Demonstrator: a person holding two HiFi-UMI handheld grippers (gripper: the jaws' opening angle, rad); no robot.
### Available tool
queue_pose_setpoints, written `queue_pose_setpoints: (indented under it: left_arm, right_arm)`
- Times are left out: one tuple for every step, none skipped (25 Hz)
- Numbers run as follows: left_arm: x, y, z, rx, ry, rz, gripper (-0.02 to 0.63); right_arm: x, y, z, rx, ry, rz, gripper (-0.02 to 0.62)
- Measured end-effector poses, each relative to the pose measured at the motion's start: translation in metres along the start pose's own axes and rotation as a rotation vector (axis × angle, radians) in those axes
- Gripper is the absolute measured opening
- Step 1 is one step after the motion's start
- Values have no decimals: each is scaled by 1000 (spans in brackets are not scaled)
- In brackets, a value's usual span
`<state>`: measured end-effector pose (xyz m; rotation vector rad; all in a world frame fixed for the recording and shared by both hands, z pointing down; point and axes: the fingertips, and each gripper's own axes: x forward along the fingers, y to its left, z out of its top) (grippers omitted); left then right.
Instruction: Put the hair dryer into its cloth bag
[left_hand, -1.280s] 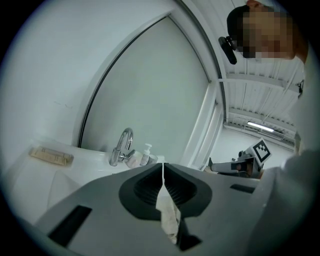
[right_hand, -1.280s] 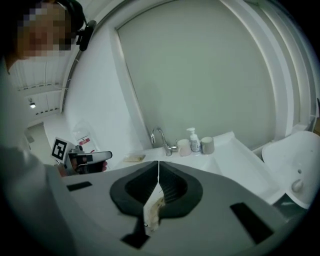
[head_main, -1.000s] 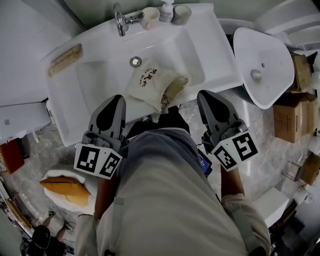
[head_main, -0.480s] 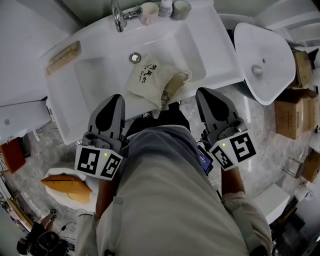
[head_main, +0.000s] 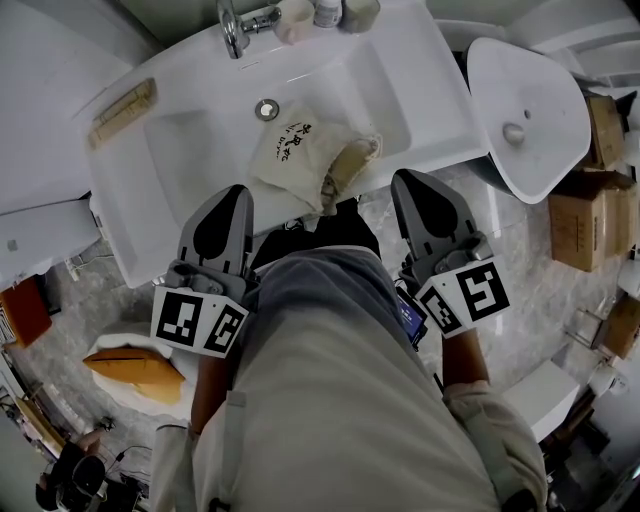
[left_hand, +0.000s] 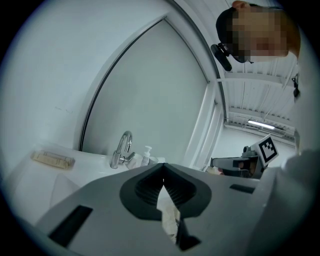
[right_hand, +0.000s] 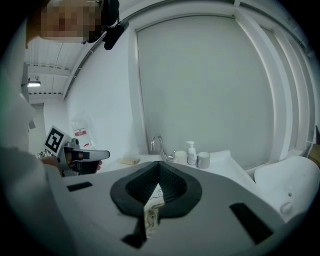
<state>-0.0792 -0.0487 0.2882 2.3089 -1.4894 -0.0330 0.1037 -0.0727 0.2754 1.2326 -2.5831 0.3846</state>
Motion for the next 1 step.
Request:
queue_pose_setpoints:
  left_arm:
    - [1, -1, 0, 1, 2, -4, 6]
  right_arm:
    - [0, -1, 0, 2, 0, -2, 8]
